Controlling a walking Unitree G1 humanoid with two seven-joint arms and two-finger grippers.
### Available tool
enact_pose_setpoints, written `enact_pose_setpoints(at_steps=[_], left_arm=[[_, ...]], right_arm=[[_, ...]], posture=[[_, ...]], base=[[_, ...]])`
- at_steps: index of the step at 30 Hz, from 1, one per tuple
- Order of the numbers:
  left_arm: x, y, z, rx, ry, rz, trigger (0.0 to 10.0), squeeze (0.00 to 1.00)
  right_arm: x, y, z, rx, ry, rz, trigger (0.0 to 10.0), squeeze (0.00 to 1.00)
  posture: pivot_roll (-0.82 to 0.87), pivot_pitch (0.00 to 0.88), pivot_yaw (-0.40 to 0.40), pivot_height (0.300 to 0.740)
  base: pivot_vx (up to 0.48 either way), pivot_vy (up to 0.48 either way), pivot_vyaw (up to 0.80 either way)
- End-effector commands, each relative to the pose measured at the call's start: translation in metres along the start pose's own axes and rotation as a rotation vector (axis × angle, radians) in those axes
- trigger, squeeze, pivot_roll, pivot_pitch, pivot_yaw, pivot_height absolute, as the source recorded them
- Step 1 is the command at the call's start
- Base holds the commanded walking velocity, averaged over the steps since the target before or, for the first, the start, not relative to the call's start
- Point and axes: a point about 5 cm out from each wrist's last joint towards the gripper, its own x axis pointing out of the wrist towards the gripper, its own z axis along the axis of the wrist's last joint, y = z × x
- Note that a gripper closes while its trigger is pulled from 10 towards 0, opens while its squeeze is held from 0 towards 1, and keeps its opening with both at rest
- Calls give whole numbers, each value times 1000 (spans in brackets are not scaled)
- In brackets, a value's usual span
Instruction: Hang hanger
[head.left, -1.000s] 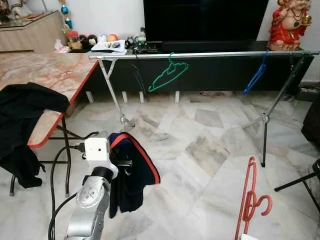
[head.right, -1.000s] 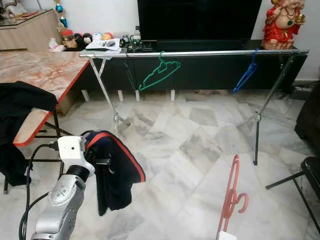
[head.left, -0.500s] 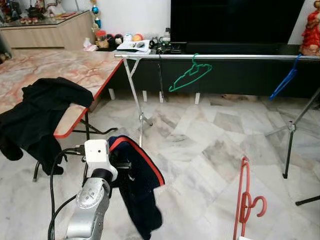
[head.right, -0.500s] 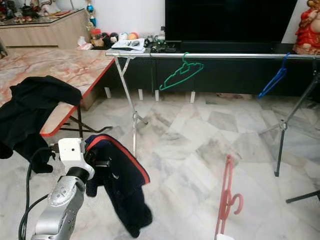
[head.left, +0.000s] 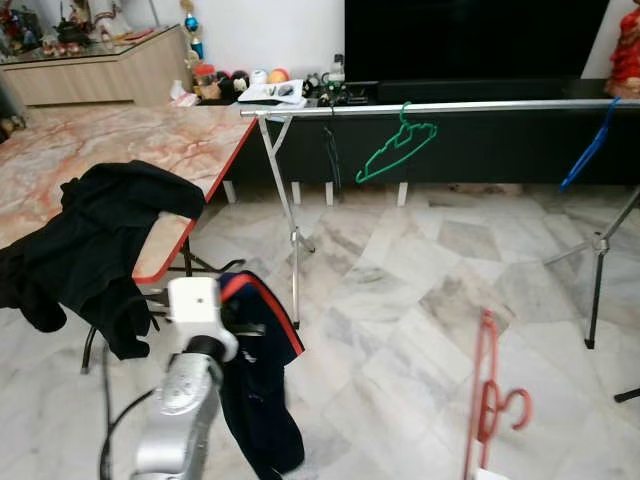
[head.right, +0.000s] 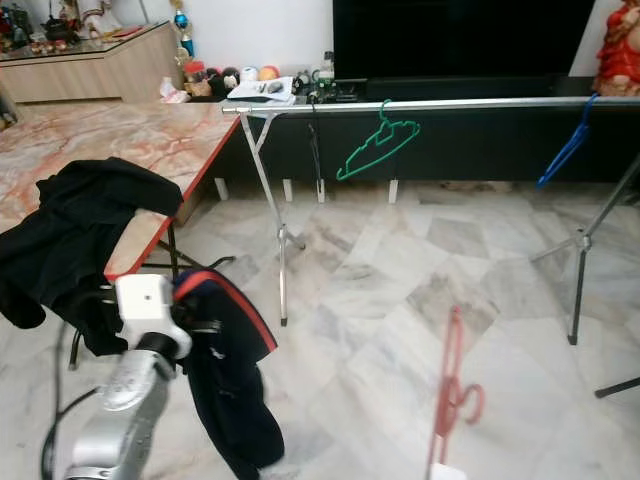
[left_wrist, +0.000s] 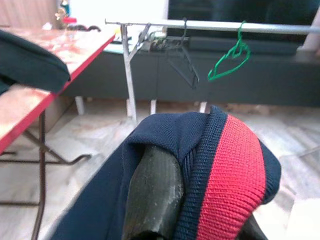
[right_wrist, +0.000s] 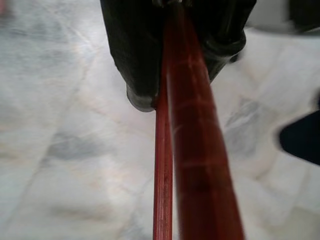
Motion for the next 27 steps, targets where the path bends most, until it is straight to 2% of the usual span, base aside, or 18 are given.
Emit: enact_pose_setpoints(at_steps=[1, 23, 25, 27], left_arm=[[1, 8, 11, 15, -39, 18, 10000, 0], [-1, 12, 13, 24, -37, 29, 10000, 0], [-1, 13, 13, 24, -36, 29, 10000, 0], [0, 12, 13, 26, -34, 25, 10000, 0]], right_arm=[[1, 14, -2, 1, 10, 37, 10000, 0], [0, 14, -4, -15, 16, 25, 10000, 0], [0, 15, -7, -13, 37, 25, 10000, 0], [-3, 15, -26, -64, 182, 22, 10000, 0]], posture=[[104, 60, 39, 740], [114, 59, 29, 740], [112, 59, 31, 740], [109, 56, 34, 740]], base=[[0, 409, 0], [0, 410, 0], [0, 412, 0], [0, 407, 0]])
